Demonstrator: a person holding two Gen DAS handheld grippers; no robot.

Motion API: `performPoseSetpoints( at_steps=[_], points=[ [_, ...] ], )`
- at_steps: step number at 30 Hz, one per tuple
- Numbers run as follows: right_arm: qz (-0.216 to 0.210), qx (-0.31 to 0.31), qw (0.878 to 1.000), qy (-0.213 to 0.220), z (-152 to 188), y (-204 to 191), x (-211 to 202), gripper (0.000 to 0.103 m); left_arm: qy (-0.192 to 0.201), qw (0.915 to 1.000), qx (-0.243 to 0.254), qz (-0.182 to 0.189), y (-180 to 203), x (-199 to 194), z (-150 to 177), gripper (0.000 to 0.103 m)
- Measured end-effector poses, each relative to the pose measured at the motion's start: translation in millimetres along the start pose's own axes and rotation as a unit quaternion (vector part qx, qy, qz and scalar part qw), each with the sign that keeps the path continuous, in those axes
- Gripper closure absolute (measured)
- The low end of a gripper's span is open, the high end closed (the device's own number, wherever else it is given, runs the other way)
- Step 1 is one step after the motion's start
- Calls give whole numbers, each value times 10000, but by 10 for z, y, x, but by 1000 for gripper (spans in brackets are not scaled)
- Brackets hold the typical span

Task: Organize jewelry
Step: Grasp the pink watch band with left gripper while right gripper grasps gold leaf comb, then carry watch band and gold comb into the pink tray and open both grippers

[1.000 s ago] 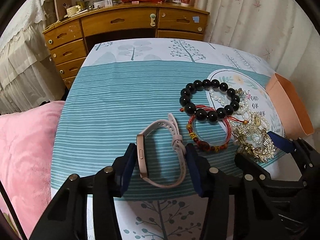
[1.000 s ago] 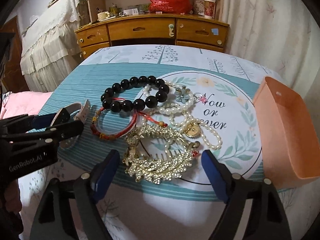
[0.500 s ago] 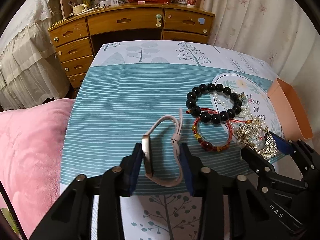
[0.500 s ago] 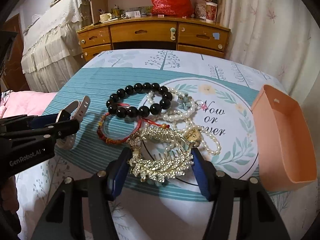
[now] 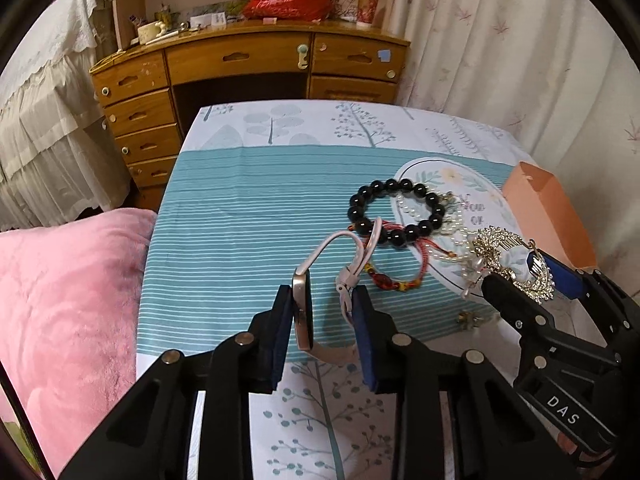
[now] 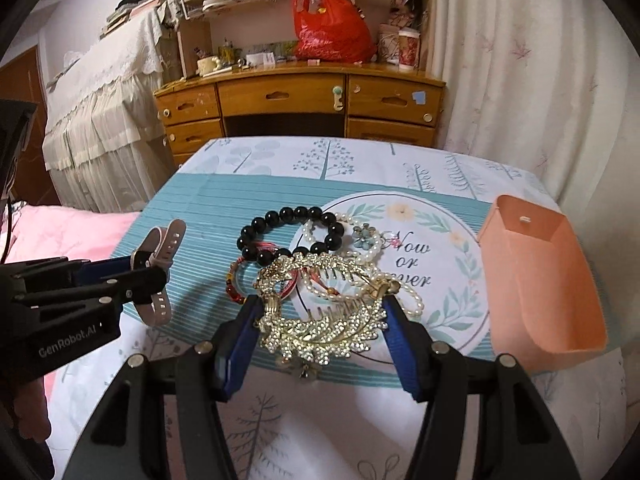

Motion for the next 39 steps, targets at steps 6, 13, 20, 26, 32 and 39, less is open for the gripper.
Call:
performPoseSetpoints(
  at_steps=[6,13,20,26,32,39],
  points=[
    [144,152,9997,136,9,82,-226,43,68,9997,117,226,139,-180,-35,75],
    [548,155,9977,360,74,358,-470,43,33,9974,359,622,497,-231,-74,75],
    [917,548,9935,395,157,907,-624,42,99,9931,815,832,1082,-204,-213,75],
    [1094,570,9914,433,131,1399,-787,42,217,9901,815,1119,1647,-185,-453,75],
    [974,607,9922,490,51,1795,-757,42,327,9893,855,1140,2140,-129,-607,74],
    [562,463,9962,486,-75,2154,-574,42,501,9911,623,1065,2585,28,-848,74]
  ],
)
Point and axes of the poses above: each gripper's, at about its wrist camera, not at the fingertips, and x roughly the way its jaws point, y to its right, z to its underside, the point moved 9 cm from there along x, roughly the way its jaws point, and after that the axes turned 1 degree about y, right-handed, at the moved point
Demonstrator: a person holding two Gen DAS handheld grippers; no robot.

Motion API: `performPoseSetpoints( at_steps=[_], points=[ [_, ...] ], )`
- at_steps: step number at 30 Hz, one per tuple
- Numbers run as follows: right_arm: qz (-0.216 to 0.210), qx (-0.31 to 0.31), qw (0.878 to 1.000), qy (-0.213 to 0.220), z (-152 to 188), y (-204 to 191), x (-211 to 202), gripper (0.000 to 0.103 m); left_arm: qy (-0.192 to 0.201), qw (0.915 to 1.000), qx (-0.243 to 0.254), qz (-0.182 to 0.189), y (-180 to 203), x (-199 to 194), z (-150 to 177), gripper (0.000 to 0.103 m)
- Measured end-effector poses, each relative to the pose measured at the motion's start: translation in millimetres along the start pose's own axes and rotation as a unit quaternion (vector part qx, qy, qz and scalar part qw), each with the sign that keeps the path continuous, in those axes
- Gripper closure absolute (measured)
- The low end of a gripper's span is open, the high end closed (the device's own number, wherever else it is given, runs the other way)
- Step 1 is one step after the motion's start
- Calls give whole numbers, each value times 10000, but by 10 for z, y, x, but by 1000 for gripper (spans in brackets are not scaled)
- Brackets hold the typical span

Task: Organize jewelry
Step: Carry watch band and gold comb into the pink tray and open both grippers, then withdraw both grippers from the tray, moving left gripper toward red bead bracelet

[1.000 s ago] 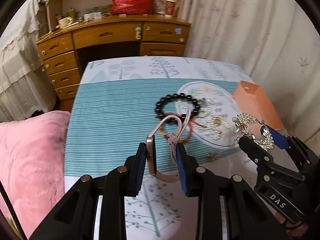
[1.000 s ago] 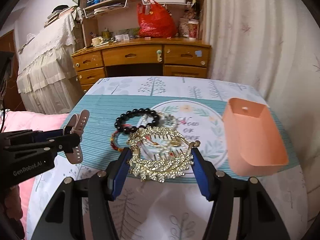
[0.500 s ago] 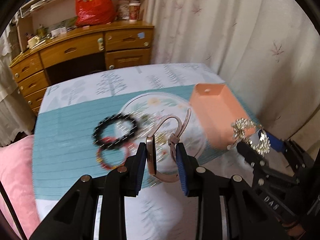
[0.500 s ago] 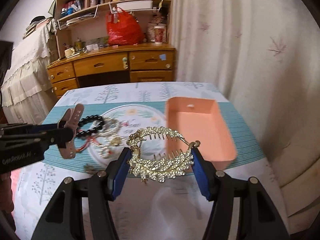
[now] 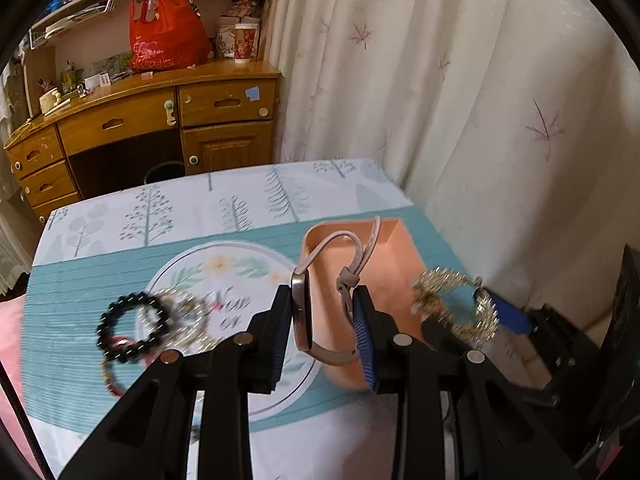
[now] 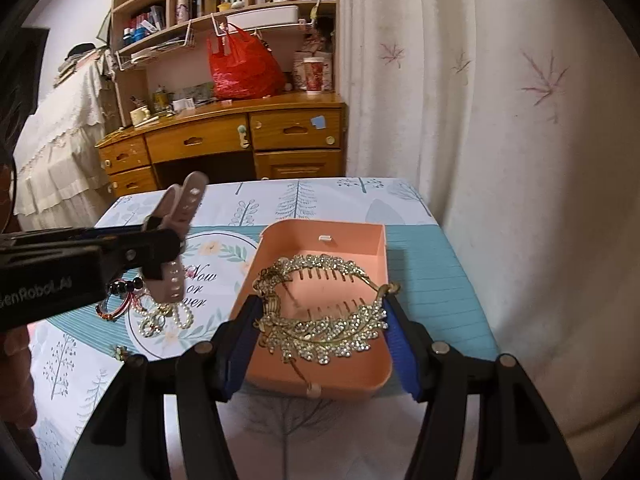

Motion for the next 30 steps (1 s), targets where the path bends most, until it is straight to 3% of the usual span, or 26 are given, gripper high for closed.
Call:
performPoseSetpoints(
  at_steps=[8,11,17,20,30],
  points=[
    [-580,-207,9981,43,-37,172,269,42,235,9993,-202,-232,215,289,-242,71],
    [-794,-302,9964,26,-61,176,345,42,156,9992,-287,-238,273,408,-270,42],
    [-938,-522,9941,-185,54,155,439,41,176,9988,-236,-397,302,451,-325,36],
    [-980,-508,9937,-177,64,186,438,32,131,9984,-201,-514,275,477,-313,36],
    [-1111,-452,9924,-265,102,190,388,32,-272,9946,-472,-887,-17,480,-44,35]
  ],
)
Point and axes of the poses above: each gripper's, at about its wrist camera, not at the fingertips, and x roughly the way its jaws point, y to its right, z to its underside, the point moved 9 cm from there along x, roughly the way its jaws point, and after that the axes turned 1 degree about y, right-handed, at the moved point
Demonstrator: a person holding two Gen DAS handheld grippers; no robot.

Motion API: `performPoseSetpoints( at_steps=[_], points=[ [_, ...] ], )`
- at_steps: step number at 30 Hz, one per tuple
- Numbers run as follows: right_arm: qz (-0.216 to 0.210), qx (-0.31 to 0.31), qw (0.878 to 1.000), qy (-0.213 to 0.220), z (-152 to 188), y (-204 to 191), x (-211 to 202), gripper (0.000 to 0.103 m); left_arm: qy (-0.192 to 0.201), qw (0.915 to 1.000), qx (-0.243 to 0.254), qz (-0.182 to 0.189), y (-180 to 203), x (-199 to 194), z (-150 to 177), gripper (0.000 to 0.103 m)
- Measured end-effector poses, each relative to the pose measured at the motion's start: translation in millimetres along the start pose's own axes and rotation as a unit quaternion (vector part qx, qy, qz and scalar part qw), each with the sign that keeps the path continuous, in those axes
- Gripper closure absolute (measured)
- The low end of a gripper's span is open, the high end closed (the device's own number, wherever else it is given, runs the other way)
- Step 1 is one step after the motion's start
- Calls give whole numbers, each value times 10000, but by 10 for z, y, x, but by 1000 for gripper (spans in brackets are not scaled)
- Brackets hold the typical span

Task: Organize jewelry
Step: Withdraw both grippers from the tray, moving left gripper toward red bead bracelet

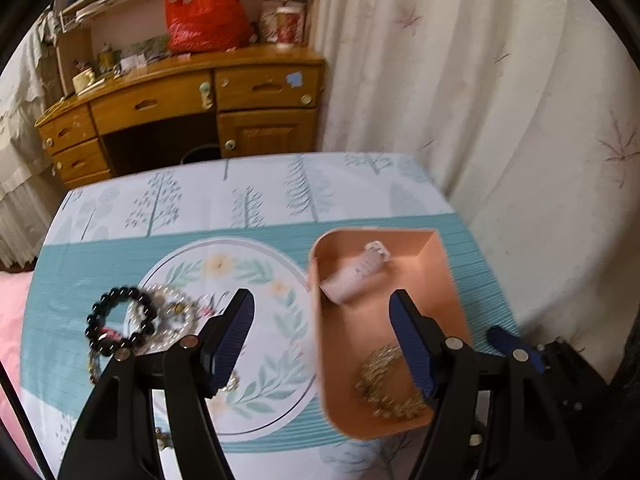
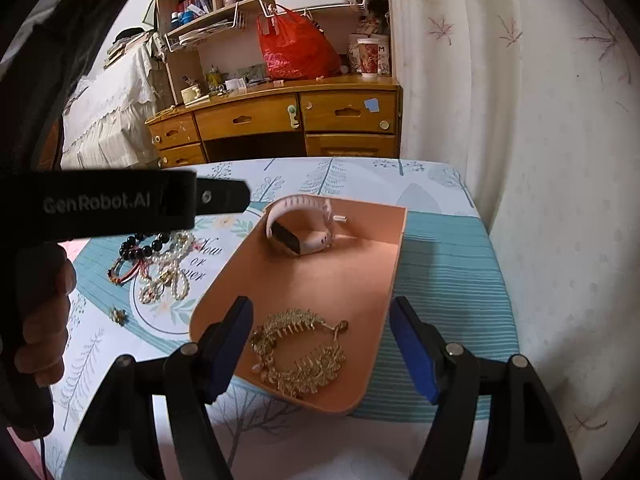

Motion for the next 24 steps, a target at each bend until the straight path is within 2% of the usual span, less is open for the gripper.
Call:
performPoseSetpoints(
  at_steps=[6,11,14,20,24],
  points=[
    [-47,254,9995,-173,101,-112,-5,32,-289,9995,-62,-144,-331,53,177,34],
    [-85,746,9966,-325,151,-288,-27,32,-657,9975,-87,-263,-663,44,334,34],
    [-107,926,9952,-310,134,-425,-29,32,-742,9966,-58,-347,-866,-24,403,34],
    [-255,835,9957,-297,44,-798,13,32,-799,9950,-74,-590,-1254,-180,528,28],
    [-370,609,9971,-282,3,-1066,38,32,-834,9941,-202,-670,-1490,-262,624,28]
  ],
)
Point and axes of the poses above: each gripper's, at about its wrist camera, not at the fingertips, and x roughly the way its jaws point, y to its right, z to its underside, the point moved 9 cm from there along x, roughly the way its jaws point, and after that the axes turned 1 degree about y, right-handed, at the moved point
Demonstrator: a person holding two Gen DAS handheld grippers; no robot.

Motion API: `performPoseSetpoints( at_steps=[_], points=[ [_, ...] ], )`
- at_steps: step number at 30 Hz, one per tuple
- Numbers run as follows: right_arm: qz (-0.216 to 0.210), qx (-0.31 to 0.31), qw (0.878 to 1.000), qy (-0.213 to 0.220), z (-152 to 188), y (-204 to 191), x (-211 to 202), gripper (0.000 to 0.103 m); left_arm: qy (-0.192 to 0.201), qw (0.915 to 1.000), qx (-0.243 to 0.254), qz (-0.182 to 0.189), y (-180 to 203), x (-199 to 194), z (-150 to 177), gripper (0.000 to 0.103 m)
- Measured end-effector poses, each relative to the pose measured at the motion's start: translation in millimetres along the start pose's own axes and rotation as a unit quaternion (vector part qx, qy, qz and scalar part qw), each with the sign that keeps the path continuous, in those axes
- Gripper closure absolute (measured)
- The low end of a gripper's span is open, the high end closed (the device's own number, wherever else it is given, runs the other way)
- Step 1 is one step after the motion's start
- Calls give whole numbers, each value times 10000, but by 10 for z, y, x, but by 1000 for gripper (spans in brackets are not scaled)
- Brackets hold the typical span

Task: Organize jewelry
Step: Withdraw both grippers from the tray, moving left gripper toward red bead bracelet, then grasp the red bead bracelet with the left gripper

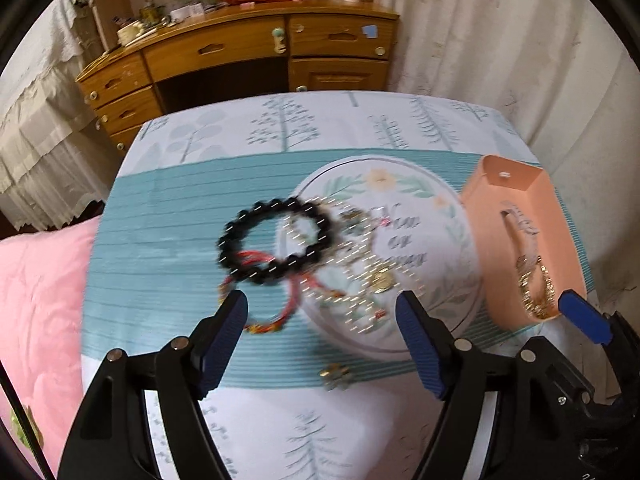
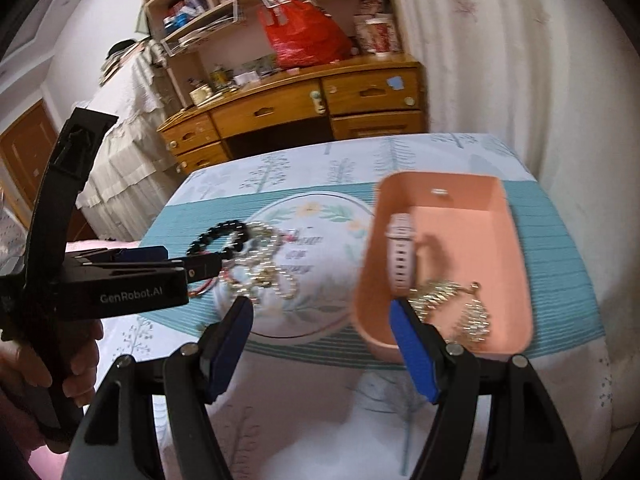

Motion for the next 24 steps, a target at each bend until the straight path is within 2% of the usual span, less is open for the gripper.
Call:
performPoseSetpoints(
  at_steps=[12,15,20,24],
  points=[
    [-205,-529,9979,-304,160,-547,199,32,-303,9989,-270,-215,-511,204,226,26],
    [-200,-716,9964,-404,232,-650,282,32,-282,9989,-374,-80,-563,293,208,17],
    [-117,-1146,9910,-677,396,-832,484,32,-354,9981,-500,74,-574,497,163,17],
    [-66,-1512,9852,-805,509,-980,626,32,-207,9986,-459,128,-558,606,114,17]
  ],
)
Point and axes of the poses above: each gripper's, at about its wrist camera, not at the fingertips, and x roughly the way its jaws point, y to its right, z to its underside, the point moved 9 cm from there along x, roughly the way its jaws point, and after that the axes turned 1 degree about y, right-handed, at the moved point
